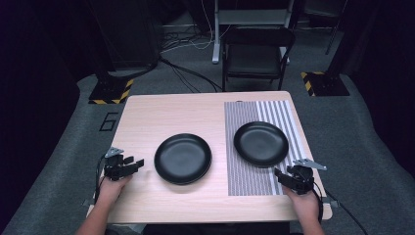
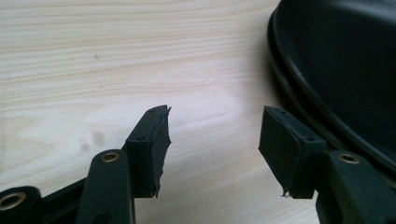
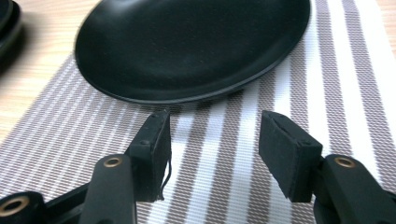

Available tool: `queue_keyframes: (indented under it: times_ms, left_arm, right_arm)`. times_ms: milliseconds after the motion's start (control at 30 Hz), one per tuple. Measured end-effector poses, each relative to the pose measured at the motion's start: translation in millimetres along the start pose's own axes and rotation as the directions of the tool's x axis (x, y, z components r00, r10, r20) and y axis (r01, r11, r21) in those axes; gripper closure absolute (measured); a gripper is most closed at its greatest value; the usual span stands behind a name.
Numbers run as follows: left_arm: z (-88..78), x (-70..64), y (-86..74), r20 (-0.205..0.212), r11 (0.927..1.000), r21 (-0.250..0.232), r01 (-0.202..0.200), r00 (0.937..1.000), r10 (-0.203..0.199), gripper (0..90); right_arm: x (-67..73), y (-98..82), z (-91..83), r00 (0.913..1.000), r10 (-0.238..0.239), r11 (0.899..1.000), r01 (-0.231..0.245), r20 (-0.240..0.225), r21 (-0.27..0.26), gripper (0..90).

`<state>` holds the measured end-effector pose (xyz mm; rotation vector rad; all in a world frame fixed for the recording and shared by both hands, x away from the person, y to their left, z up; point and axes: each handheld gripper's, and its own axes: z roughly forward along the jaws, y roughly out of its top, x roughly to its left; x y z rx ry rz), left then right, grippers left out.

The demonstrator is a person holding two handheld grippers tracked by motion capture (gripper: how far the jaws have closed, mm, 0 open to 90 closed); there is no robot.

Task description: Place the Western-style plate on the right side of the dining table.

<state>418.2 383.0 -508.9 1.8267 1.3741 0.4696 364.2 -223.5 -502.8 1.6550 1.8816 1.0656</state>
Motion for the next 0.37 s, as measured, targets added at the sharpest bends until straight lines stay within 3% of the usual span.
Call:
queue_keyframes:
  times_ms: [367]
  left_arm:
    - [3.5, 0.5, 3.7, 0.029, 0.9996, 0.002, 0.028, 0.9992, -0.028, 41.4]
  right_arm:
    - [-13.3, -10.6, 2.4, 0.9982, 0.027, 0.999, -0.028, 0.054, 0.021, 42.6]
